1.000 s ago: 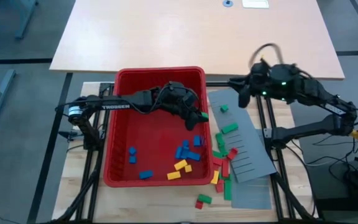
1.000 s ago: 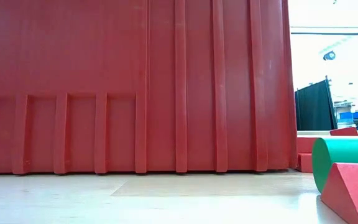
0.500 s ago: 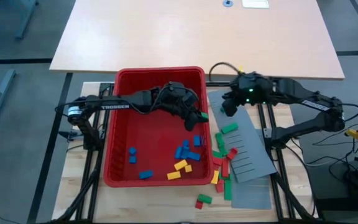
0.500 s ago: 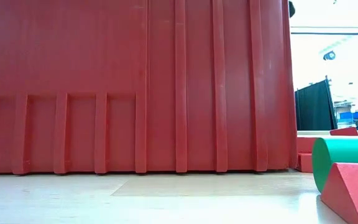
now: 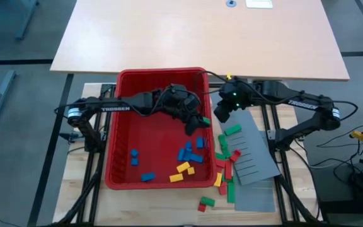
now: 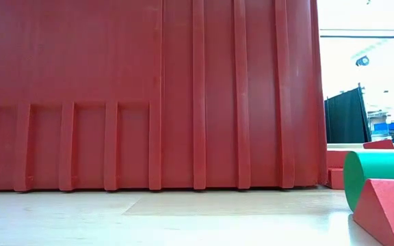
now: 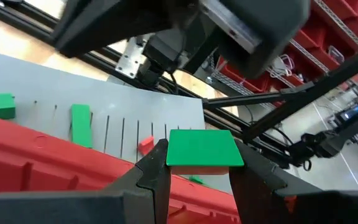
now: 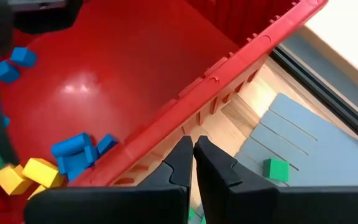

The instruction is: Sort blocks

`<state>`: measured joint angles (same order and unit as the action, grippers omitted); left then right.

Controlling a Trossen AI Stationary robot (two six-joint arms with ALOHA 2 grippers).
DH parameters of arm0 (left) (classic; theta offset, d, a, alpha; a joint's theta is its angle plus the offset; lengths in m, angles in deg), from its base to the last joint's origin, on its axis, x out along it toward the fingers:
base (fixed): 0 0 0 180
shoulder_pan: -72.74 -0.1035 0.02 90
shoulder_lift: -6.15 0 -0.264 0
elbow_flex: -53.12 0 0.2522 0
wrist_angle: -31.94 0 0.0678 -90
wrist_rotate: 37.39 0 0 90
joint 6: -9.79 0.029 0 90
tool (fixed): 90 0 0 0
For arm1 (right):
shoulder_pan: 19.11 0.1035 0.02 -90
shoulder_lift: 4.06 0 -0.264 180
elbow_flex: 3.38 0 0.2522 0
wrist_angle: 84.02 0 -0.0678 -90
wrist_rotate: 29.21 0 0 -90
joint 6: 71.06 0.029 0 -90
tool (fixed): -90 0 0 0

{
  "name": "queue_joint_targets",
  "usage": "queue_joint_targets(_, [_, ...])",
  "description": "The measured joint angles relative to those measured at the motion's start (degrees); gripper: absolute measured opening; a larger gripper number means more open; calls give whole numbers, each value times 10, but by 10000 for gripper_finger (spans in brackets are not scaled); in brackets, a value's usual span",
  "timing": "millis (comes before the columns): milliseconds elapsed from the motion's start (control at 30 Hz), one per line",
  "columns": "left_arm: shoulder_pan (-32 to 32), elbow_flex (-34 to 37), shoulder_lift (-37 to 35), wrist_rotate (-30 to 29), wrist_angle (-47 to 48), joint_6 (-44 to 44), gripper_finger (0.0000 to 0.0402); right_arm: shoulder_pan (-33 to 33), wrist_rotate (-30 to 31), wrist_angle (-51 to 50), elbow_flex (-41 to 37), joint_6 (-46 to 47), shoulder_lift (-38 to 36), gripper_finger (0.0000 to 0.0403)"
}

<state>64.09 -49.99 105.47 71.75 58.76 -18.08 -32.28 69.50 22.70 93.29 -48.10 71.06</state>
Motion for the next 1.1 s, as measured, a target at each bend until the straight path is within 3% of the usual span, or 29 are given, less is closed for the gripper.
queue_joint_targets(233, [13, 0, -12, 1, 59, 34, 112, -15, -9, 14, 0, 5, 11, 0])
queue_joint_targets(433, [15, 0, -40, -33, 125, 57, 112, -33, -17, 39, 0, 12, 18, 0])
queue_joint_targets(1100, [15, 0, -104, -77, 169, 67, 112, -90, -90, 60, 0, -1, 104, 0])
